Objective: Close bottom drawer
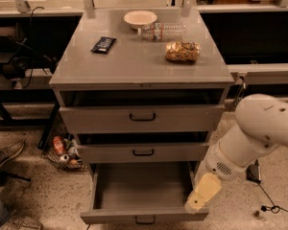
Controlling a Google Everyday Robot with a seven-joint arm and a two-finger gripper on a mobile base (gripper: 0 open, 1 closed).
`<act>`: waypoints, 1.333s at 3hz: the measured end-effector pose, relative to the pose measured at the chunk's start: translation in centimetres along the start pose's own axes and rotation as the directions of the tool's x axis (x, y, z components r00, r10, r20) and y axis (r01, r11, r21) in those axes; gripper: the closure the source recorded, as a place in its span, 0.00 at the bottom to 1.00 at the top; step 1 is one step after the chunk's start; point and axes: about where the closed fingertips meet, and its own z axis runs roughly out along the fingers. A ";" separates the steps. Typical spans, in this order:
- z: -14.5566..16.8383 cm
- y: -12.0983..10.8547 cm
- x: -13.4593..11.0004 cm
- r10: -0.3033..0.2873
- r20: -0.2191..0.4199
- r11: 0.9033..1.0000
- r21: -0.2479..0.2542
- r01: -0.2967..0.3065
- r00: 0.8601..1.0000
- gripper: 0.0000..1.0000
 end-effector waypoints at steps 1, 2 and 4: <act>12.0 -1.1 2.8 0.125 0.022 0.988 -0.099 -0.122 0.992 0.00; 21.2 -3.3 4.1 0.225 0.088 0.965 -0.158 -0.209 0.970 0.00; 23.7 -3.7 5.0 0.247 0.105 0.959 -0.172 -0.227 0.963 0.00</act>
Offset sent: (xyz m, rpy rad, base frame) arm -0.0036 0.0330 -0.2861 0.2145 0.1385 -0.2819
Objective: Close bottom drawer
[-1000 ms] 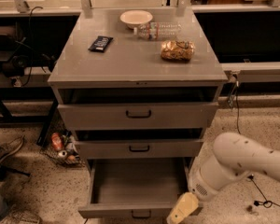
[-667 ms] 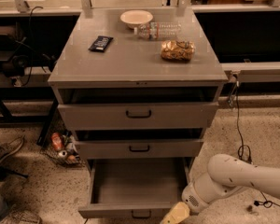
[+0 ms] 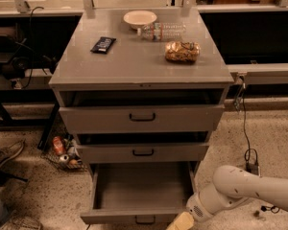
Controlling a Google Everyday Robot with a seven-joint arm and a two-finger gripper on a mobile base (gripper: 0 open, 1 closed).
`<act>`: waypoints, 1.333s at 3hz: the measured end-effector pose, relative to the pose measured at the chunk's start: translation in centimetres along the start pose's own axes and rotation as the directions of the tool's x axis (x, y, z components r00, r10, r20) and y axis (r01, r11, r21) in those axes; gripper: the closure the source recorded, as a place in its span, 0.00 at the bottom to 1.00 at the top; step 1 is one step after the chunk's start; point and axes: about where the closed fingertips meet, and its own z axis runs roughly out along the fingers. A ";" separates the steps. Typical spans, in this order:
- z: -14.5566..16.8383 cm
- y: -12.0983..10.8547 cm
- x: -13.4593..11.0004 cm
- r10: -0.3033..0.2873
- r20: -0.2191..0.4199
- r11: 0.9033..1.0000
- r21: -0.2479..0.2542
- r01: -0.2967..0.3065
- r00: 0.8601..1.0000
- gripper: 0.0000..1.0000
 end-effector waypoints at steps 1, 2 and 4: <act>6.0 -4.5 3.4 0.072 0.049 0.997 0.002 -0.072 0.996 0.26; 10.8 -7.4 5.8 0.122 0.061 0.993 -0.004 -0.122 0.991 0.49; 18.4 -14.1 7.5 0.199 0.093 0.978 0.036 -0.203 0.976 0.95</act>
Offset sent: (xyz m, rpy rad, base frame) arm -0.0156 -0.0252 -0.2153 0.0276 0.0533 -0.1917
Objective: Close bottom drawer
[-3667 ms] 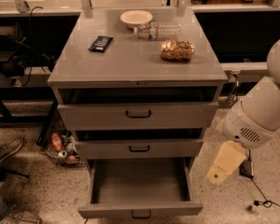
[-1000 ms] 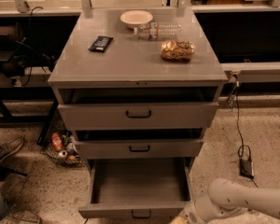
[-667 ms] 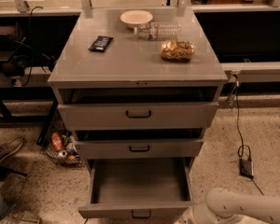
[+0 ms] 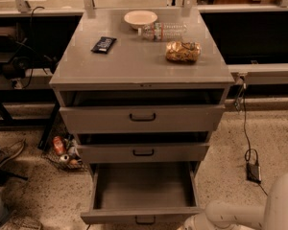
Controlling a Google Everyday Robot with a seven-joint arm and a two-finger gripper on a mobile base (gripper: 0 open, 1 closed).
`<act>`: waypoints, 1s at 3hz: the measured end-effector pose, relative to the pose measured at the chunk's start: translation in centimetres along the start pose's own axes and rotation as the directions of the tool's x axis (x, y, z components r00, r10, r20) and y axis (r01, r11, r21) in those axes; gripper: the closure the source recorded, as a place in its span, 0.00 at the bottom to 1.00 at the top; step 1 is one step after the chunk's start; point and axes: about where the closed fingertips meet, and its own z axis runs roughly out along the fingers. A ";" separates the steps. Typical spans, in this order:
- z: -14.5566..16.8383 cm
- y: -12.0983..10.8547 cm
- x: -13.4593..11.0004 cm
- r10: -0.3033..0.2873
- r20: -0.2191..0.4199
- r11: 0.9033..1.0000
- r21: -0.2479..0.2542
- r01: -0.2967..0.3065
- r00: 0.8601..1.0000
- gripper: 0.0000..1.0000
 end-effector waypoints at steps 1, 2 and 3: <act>2.6 -3.7 -1.1 0.031 0.040 0.999 0.043 -0.032 0.999 1.00; 4.3 -6.4 -2.9 0.039 0.084 0.997 0.070 -0.045 0.996 1.00; 4.9 -7.9 -5.0 0.023 0.128 0.996 0.087 -0.034 0.992 1.00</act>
Offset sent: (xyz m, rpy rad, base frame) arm 0.0974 -0.0187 -0.0892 -0.0365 -0.1228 -0.1489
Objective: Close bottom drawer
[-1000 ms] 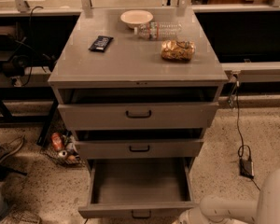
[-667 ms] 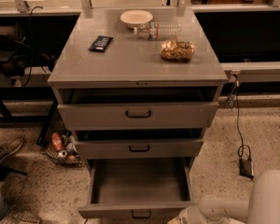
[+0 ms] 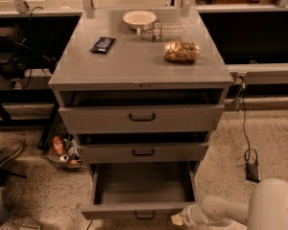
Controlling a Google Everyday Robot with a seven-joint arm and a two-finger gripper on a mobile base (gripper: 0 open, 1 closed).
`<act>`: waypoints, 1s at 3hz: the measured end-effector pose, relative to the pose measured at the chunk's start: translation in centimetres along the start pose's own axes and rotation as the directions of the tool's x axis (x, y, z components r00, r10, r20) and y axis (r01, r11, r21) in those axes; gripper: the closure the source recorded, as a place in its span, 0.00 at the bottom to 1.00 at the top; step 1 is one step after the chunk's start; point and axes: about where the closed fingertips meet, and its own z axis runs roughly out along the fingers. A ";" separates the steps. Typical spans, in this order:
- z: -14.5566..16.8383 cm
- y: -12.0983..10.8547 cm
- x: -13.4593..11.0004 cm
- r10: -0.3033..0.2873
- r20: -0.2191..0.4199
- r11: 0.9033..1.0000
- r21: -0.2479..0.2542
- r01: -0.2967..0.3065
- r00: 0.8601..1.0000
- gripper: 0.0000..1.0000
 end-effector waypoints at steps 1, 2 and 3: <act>0.1 -0.9 -2.7 -0.025 0.055 1.000 0.014 0.024 0.998 1.00; 0.1 -0.9 -2.7 -0.025 0.055 1.000 0.014 0.024 0.998 1.00; 0.1 -1.0 -3.5 -0.043 0.096 0.999 0.022 0.041 0.994 1.00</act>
Offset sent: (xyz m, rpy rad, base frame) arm 0.0215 0.0014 0.0031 0.0062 -0.0452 -0.0068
